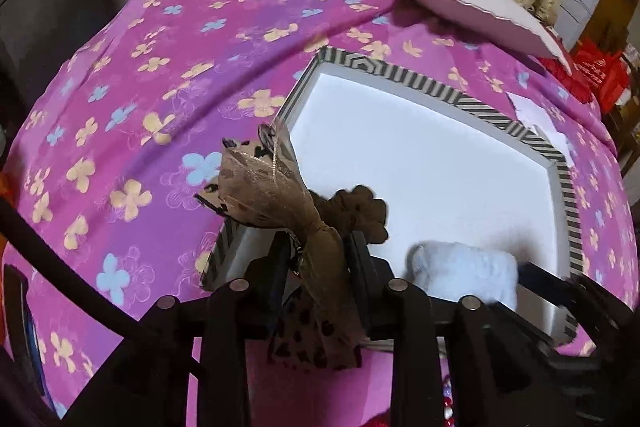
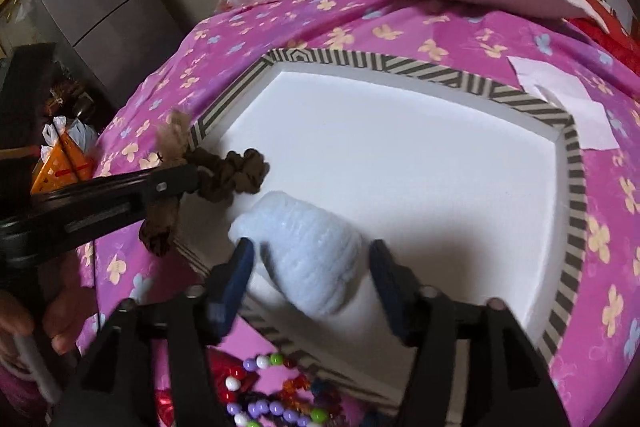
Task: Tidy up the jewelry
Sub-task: 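Carry both items into the white tray and open both tools, then grasp the red satin bow with left tool while right tool grasps multicolor bead bracelet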
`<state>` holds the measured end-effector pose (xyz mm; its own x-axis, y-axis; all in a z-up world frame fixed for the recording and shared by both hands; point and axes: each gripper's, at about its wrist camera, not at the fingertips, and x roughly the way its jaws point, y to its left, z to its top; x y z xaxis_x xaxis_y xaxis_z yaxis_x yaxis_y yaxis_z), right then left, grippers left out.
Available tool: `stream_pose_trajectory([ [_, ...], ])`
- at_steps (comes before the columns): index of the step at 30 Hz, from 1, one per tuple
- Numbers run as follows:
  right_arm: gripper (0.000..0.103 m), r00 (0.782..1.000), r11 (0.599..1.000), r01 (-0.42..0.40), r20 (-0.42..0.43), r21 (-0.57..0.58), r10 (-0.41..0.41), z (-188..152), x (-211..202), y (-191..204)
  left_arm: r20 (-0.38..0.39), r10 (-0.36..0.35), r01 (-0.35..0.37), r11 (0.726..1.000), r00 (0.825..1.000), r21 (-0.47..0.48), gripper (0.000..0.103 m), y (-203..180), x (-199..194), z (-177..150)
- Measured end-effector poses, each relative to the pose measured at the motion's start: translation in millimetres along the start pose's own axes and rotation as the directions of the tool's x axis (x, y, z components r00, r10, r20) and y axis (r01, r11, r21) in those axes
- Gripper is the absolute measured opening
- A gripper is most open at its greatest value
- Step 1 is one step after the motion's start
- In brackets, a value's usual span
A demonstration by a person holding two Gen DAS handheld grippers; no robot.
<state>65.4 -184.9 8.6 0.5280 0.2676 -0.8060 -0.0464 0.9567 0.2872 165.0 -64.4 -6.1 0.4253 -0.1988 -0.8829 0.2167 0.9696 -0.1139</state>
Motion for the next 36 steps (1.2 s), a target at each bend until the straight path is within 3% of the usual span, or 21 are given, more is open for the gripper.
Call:
stream_pose_trajectory([
  [4, 0.068, 0.999, 1.000, 0.014, 0.044, 0.009, -0.014, -8, -25, -1, -0.014, -0.040, 0.039, 0.997, 0.999, -0.064, 0.060, 11, -6, -8],
  [8, 0.068, 0.997, 1.000, -0.009, 0.078, 0.018, 0.008, -21, -47, 0, 0.006, -0.040, 0.041, 0.998, 0.999, -0.057, 0.064, 11, -29, -20],
  [24, 0.072, 0.985, 0.994, 0.084, 0.159, -0.065, -0.072, -80, -103, 30, 0.113, 0.049, -0.047, 0.999, 0.992, -0.022, 0.065, -8, -100, -107],
  [36, 0.074, 0.985, 0.992, 0.101, 0.149, -0.079, -0.088, -100, -119, 34, 0.124, 0.057, -0.057, 0.998, 0.991, -0.006, 0.065, -19, -116, -140],
])
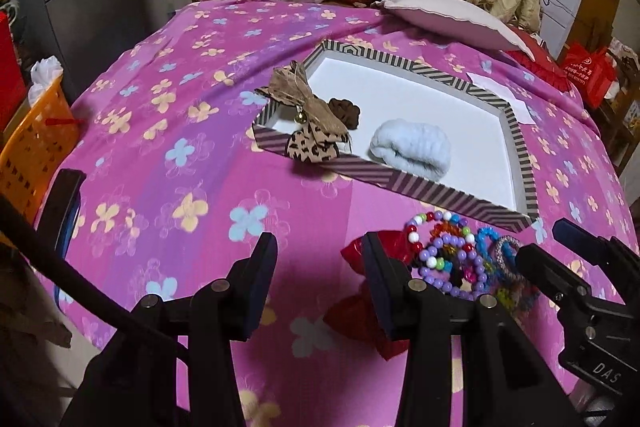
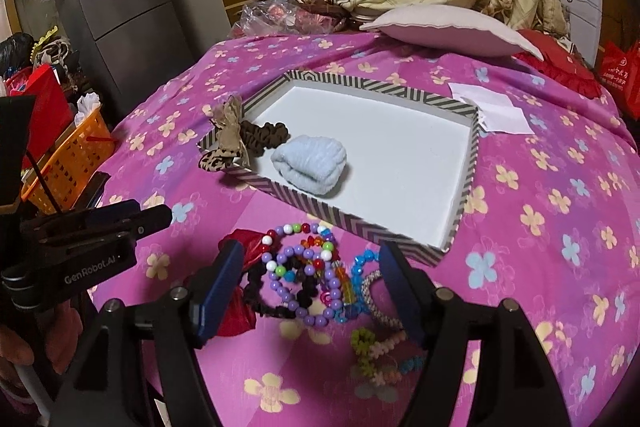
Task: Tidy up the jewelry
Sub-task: 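Grasp the red satin bow with left tool while right tool grasps multicolor bead bracelet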
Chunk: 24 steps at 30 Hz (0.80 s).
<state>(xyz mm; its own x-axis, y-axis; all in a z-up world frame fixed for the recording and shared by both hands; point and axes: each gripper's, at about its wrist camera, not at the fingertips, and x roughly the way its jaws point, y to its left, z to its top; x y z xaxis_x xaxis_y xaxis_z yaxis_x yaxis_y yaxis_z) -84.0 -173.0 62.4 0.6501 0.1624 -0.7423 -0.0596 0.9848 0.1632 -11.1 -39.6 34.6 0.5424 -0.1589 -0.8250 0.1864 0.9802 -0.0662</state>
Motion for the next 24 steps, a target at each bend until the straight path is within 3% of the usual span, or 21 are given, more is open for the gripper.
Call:
stream_pose_trajectory([
  [13, 0.073, 1.000, 1.000, 0.017, -0.022, -0.006, -0.017, -13, -1, -7, -0.037, -0.029, 0.029, 1.000, 0.999, -0.003, 0.065, -3, 0, -15],
  [24, 0.073, 0.998, 1.000, 0.007, -0.070, 0.002, -0.007, -27, 13, -13, -0.149, -0.168, 0.158, 0.984, 0.974, -0.077, 0.065, -2, 25, -33],
])
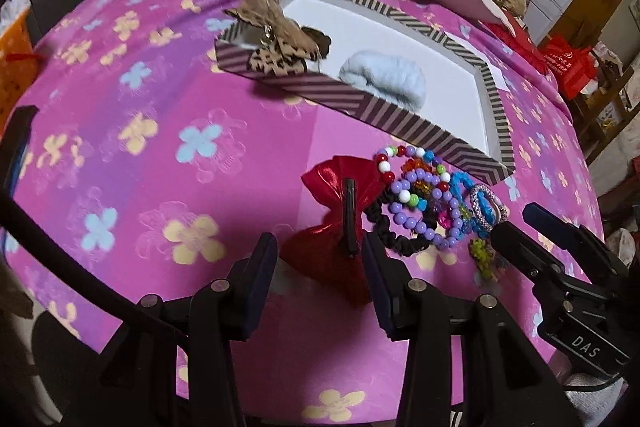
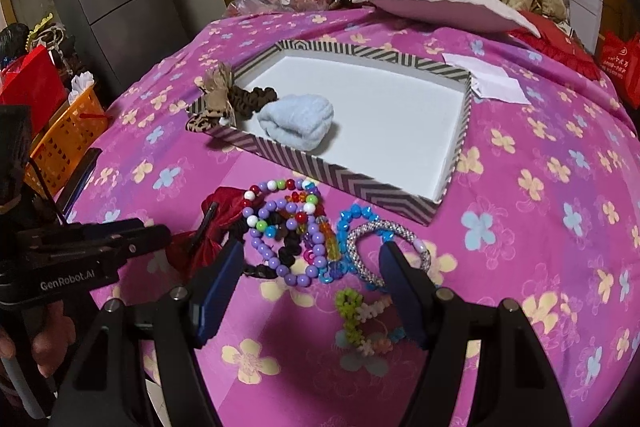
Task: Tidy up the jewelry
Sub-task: 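Grasp the red satin bow with left tool while right tool grasps multicolor bead bracelet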
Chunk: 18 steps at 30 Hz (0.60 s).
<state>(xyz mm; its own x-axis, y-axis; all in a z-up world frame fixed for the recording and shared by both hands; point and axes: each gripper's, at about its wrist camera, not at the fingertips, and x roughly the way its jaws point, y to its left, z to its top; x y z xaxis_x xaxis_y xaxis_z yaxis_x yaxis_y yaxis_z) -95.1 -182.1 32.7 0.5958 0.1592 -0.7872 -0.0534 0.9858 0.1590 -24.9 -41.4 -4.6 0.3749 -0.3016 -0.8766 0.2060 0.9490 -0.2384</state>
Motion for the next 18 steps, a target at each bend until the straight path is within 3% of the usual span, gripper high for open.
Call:
stream_pose_trajectory([
  [8, 0.073, 1.000, 1.000, -0.008, -0.009, 0.007, 0.008, 0, 5, -3, -0.009, 0.000, 0.000, 1.000, 1.000, 0.005, 0.065, -8, 19, 2],
  [14, 0.073, 1.000, 1.000, -0.004, -0.021, -0.018, 0.003, 7, 17, -1, -0.013, 0.045, -0.044, 0.999, 0.999, 0.019, 0.065, -11, 35, 6],
  [18, 0.065, 0.999, 1.000, -0.020, -0.031, -0.011, 0.020, 18, 31, -3, -0.005, 0.069, -0.069, 0.998, 0.998, 0.009, 0.065, -7, 38, 8],
])
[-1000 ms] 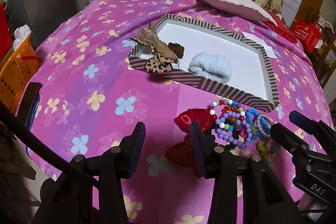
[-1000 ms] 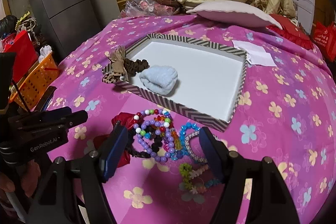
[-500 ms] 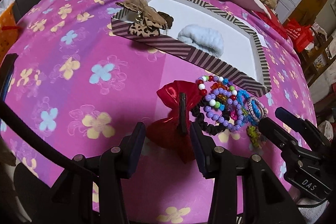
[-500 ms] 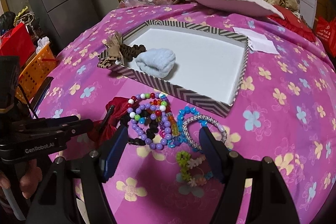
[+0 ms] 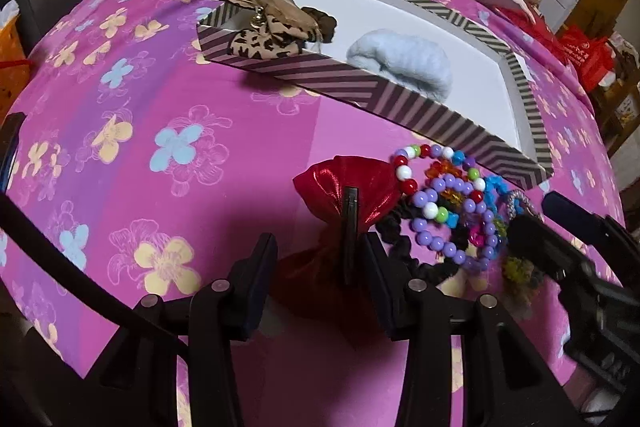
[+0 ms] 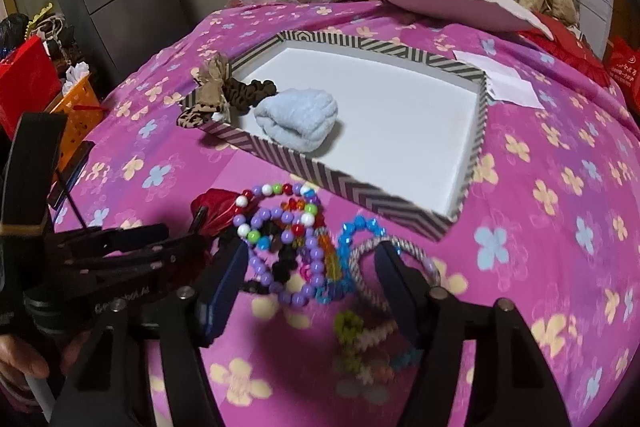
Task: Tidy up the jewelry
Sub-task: 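Grasp the red satin bow with left tool while right tool grasps multicolor bead bracelet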
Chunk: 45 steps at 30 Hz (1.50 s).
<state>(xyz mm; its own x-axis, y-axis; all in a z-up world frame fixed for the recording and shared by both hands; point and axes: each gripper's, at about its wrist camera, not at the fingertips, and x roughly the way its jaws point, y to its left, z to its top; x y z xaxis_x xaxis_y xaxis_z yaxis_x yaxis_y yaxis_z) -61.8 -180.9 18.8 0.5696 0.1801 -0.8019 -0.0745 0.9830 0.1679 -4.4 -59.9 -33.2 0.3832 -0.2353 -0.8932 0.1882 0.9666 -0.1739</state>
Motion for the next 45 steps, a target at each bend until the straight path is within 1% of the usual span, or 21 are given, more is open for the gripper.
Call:
stream_pose_trajectory([
  [4, 0.056, 0.999, 1.000, -0.027, -0.017, 0.009, 0.027, 11, 15, -2, 0.010, 0.015, -0.015, 1.000, 1.000, -0.002, 0.064, 6, 0, 4],
  [5, 0.054, 0.999, 0.999, -0.033, -0.024, 0.009, 0.033, 15, 21, -2, 0.006, 0.013, -0.013, 1.000, 1.000, -0.003, 0.064, 7, 1, 5],
  [10, 0.040, 0.995, 0.997, -0.063, -0.070, 0.039, 0.066, 21, 45, -8, -0.008, 0.006, -0.006, 1.000, 1.000, 0.000, 0.064, 7, 4, 7],
  [11, 0.038, 0.994, 0.997, -0.071, -0.079, 0.042, 0.074, 21, 49, -9, -0.011, 0.003, -0.003, 1.000, 1.000, -0.001, 0.064, 7, 5, 8],
  [14, 0.027, 0.991, 0.993, -0.098, -0.083, 0.059, 0.103, 20, 55, -10, -0.010, 0.003, -0.003, 1.000, 1.000, -0.002, 0.064, 5, 5, 8],
  [16, 0.014, 0.991, 0.994, -0.098, -0.084, 0.055, 0.102, 20, 55, -10, -0.008, 0.004, -0.004, 1.000, 1.000, 0.001, 0.064, 5, 5, 8],
  [18, 0.010, 0.992, 0.993, -0.104, -0.067, 0.057, 0.108, 20, 51, -10, -0.003, 0.000, 0.000, 1.000, 1.000, 0.002, 0.056, 5, 5, 8],
  [19, 0.007, 0.992, 0.993, -0.108, -0.057, 0.055, 0.111, 21, 47, -10, -0.005, -0.007, 0.007, 1.000, 1.000, -0.002, 0.049, 6, 5, 8],
  [20, 0.006, 0.992, 0.992, -0.116, -0.049, 0.049, 0.118, 21, 42, -8, -0.004, -0.010, 0.010, 1.000, 1.000, -0.006, 0.044, 7, 4, 8],
  [22, 0.006, 0.992, 0.992, -0.122, -0.022, 0.041, 0.123, 22, 30, -6, 0.011, -0.001, 0.001, 1.000, 1.000, -0.006, 0.040, 7, -1, 8],
  [24, 0.006, 0.991, 0.991, -0.132, -0.002, 0.031, 0.132, 25, 19, -4, 0.043, 0.014, -0.014, 1.000, 0.999, 0.007, 0.039, 6, -9, 8],
  [26, 0.005, 0.990, 0.990, -0.137, 0.019, 0.022, 0.136, 28, 9, -1, 0.064, 0.012, -0.013, 1.000, 0.998, 0.010, 0.038, 7, -17, 9],
  [29, 0.005, 0.992, 0.992, -0.126, 0.020, 0.013, 0.126, 31, 3, 0, 0.082, 0.019, -0.021, 1.000, 0.996, 0.021, 0.038, 7, -23, 10],
  [32, 0.006, 0.993, 0.992, -0.119, -0.002, 0.044, 0.120, 30, 9, -5, 0.080, 0.018, -0.020, 1.000, 0.997, 0.018, 0.038, 11, -25, 8],
  [34, 0.016, 0.993, 0.992, -0.110, -0.047, 0.060, 0.113, 27, 23, -8, 0.073, 0.020, -0.021, 1.000, 0.997, 0.013, 0.038, 12, -24, 6],
  [36, 0.019, 0.992, 0.993, -0.101, -0.073, 0.065, 0.106, 24, 35, -9, 0.061, 0.019, -0.019, 1.000, 0.998, 0.008, 0.038, 13, -22, 4],
  [38, 0.019, 0.988, 0.990, -0.109, -0.103, 0.093, 0.119, 24, 50, -12, 0.051, 0.015, -0.016, 1.000, 0.999, 0.006, 0.038, 14, -19, 3],
  [39, 0.022, 0.987, 0.989, -0.103, -0.113, 0.106, 0.115, 24, 55, -14, 0.048, 0.016, -0.017, 1.000, 0.999, 0.006, 0.038, 14, -18, 2],
  [41, 0.024, 0.987, 0.988, -0.095, -0.116, 0.123, 0.109, 23, 61, -18, 0.042, 0.017, -0.017, 1.000, 0.999, 0.006, 0.038, 15, -16, 1],
  [43, 0.025, 0.986, 0.983, -0.112, -0.110, 0.146, 0.129, 24, 65, -22, 0.034, 0.018, -0.018, 1.000, 0.999, -0.001, 0.038, 17, -14, 2],
  [45, 0.025, 0.983, 0.984, -0.123, -0.119, 0.129, 0.139, 24, 66, -19, 0.027, 0.017, -0.016, 1.000, 0.999, -0.011, 0.038, 19, -12, 2],
])
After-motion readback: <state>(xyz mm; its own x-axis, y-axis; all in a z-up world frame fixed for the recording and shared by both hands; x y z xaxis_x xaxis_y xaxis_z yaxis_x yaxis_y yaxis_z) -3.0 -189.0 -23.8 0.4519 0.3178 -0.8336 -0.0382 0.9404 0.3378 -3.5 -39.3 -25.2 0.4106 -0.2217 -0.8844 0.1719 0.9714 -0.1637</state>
